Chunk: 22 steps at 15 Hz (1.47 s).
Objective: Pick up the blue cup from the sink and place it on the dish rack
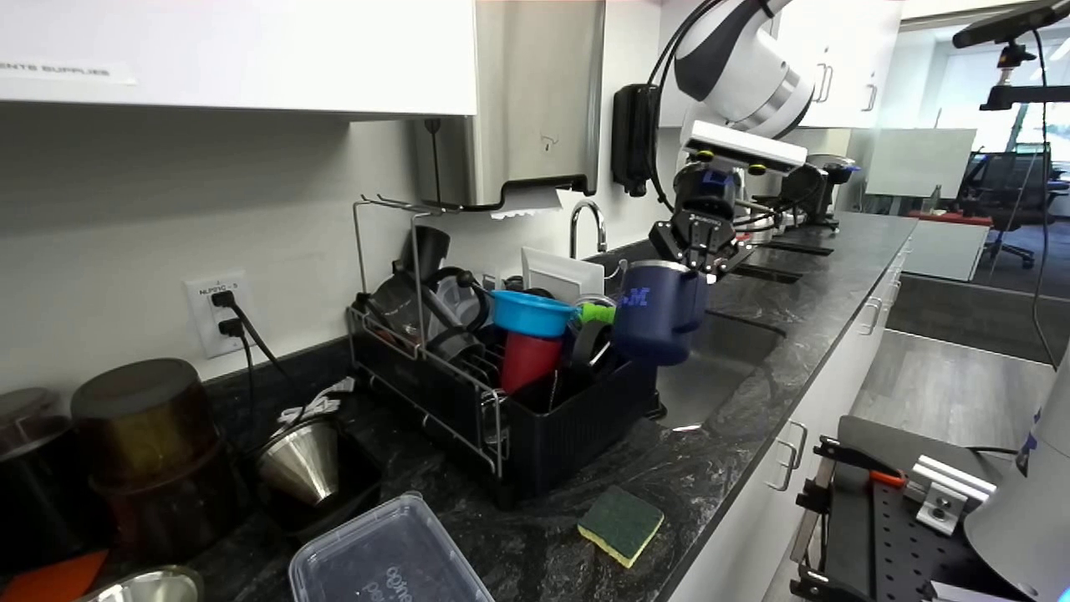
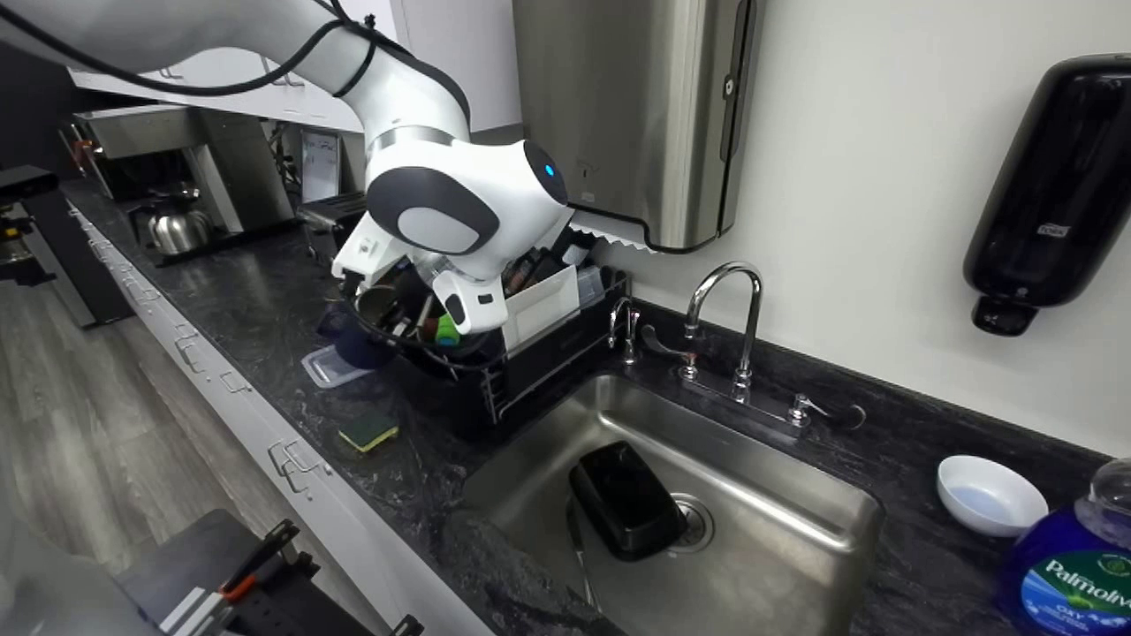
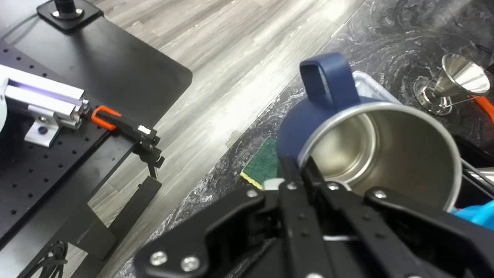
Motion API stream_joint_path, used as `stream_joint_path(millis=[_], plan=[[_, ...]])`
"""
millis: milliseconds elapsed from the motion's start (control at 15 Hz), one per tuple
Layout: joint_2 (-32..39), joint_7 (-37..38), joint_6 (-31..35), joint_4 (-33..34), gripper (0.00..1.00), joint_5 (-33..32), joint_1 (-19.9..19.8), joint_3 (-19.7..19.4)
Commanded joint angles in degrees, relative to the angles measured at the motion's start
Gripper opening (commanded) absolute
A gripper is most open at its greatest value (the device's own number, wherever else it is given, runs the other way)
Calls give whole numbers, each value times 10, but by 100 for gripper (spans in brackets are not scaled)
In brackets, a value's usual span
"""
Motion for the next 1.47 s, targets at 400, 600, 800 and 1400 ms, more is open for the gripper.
stream_joint_path(millis=[400, 600, 800, 1400], plan=[[4, 140, -13, 34, 2, 148, 5, 20], [6, 152, 2, 34, 2, 187, 7, 28], [19, 164, 31, 35, 2, 224, 10, 32], [82, 164, 117, 50, 2, 317, 32, 46]])
